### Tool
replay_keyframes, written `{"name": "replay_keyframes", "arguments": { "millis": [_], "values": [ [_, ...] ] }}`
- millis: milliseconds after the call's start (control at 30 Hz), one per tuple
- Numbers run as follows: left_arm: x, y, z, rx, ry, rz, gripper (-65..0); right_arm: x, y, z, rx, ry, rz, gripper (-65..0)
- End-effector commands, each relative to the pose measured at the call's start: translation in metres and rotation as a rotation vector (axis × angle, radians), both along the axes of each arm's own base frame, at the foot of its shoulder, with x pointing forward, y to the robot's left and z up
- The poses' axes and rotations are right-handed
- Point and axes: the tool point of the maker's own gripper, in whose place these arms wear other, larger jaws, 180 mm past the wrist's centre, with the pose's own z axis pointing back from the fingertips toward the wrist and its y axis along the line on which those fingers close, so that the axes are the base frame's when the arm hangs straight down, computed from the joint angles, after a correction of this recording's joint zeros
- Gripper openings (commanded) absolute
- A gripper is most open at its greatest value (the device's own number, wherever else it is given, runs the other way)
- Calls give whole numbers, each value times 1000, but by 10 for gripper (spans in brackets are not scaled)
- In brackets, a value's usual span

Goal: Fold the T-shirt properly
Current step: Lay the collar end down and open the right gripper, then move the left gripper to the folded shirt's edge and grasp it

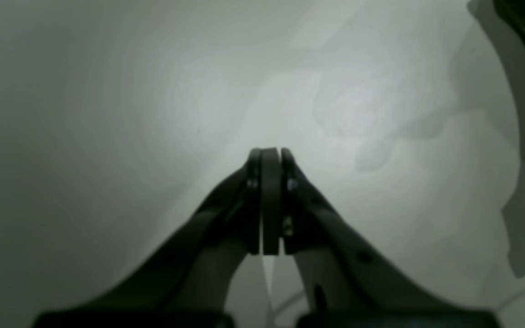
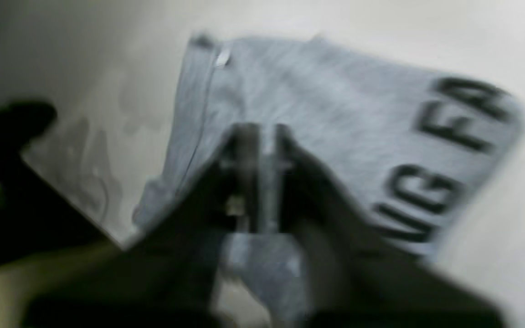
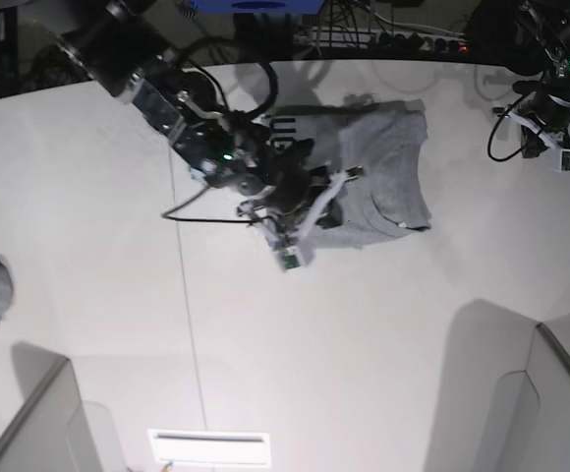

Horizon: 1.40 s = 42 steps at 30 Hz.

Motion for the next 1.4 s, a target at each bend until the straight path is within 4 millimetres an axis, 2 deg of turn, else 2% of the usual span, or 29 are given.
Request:
{"name": "replay_keyframes", "arguments": {
  "millis": [0, 200, 300, 433, 567, 700, 767, 833, 867, 1000, 1100, 1167, 1300, 1367],
  "values": [
    [6, 3, 12, 20, -36, -16, -650, 9, -14, 7, 14, -42, -37, -650],
    [6, 1, 12, 17, -37, -18, -650, 5, -84, 0, 34, -101, -182, -650],
    [3, -1, 11, -2, -40, -18, -650, -2, -107, -2, 51, -130, -216, -650],
    [7, -13, 19, -97, -114, -20, -650, -5, -140, 0, 68, -202, -257, -650],
    [18, -26, 39, -82, -171, -67, -650, -8, -169, 2, 62, -259, -326, -650],
    [29, -46, 59, -98, -231, -116, -650, -14, -190, -3, 37, -255, -368, -650],
    [30, -53, 62, -165, -230, -122, -650, -17, -194, -6, 28, -246, -378, -650],
    [26, -61, 56, -232, -198, -126, -650, -20, -195, -9, 26, -237, -378, -650],
    [25, -64, 54, -253, -188, -132, -615, -20, -195, -9, 26, -235, -378, -650],
    [30, -69, 53, -286, -199, -130, -263, -21, -195, -10, 25, -233, -378, -650],
    [28, -69, 40, -314, -152, -114, -59, -21, -195, -10, 25, -233, -378, -650],
    [33, -68, 35, -329, -139, -107, 0, -22, -196, -16, 19, -219, -382, -650],
    [39, -72, 27, -368, -127, -94, 0, -26, -201, -34, 2, -174, -394, -650],
    [48, -86, 25, -397, -129, -125, 0, -27, -202, -37, -2, -165, -396, -650]
  ]
}}
